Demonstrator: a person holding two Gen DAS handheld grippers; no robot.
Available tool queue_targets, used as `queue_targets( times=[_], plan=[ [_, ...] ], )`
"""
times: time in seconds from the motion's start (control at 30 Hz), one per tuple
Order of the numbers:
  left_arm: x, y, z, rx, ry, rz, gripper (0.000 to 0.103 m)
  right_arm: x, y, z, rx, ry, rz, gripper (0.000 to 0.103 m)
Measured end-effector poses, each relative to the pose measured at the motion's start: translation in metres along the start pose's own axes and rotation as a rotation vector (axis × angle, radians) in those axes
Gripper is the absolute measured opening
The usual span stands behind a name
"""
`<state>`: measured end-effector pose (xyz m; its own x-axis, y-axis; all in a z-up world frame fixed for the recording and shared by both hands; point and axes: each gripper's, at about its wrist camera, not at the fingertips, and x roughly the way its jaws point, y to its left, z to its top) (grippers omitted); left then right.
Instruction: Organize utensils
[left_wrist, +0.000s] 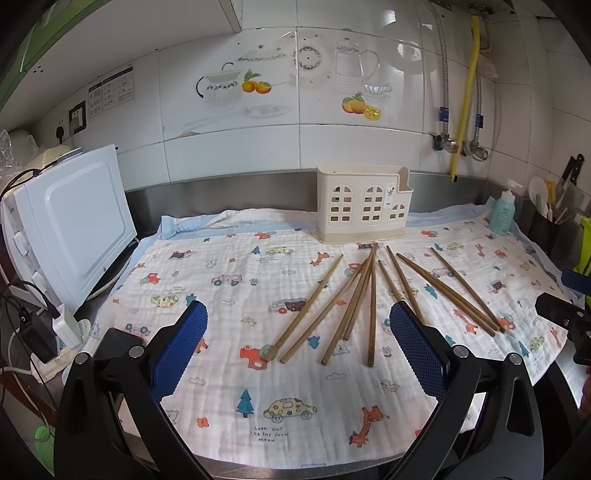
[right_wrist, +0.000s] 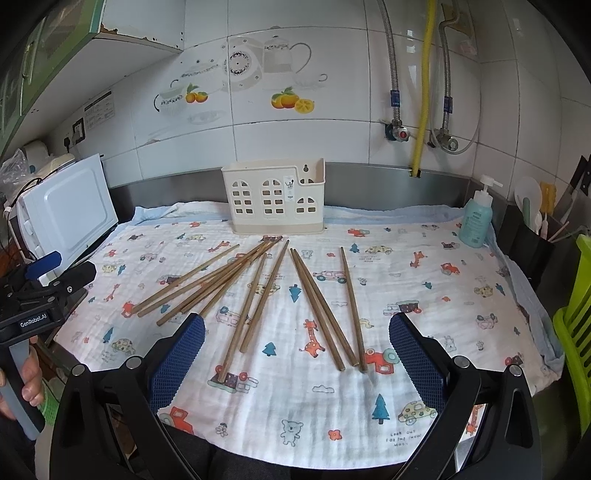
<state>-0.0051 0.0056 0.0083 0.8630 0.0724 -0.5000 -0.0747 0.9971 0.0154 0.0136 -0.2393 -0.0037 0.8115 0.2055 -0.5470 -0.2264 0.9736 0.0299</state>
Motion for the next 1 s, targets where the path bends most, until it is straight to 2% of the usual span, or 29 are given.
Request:
queue_targets(
  times=[0.5,0.7,0.9,0.97,1.0],
  plan=[
    [0.015,0.012,0.000,-0.017,0.003,-0.057,0.098,0.011,-0.008,-0.001,-0.011,0.001,-0.005,0.097],
    [0.024,0.016,-0.003,0.033,-0.003,-0.036,0.097,0.018,-0.014,-0.006,-0.011,0.013,-0.005,0.096],
    [0.046,0.033,-0.010,0.007,0.047,-0.094,0.096,0.028,-0.024,-0.013,0.001,0.040,-0.009,0.095],
    [0.052,0.034,-0.014,0.015,0.063,-0.097,0.092,0.031,-0.028,-0.015,0.007,0.048,-0.008,0.095],
    [0.057,0.034,-0.015,0.026,0.074,-0.110,0.086,0.033,-0.030,-0.016,0.010,0.052,-0.011,0.095]
  ],
)
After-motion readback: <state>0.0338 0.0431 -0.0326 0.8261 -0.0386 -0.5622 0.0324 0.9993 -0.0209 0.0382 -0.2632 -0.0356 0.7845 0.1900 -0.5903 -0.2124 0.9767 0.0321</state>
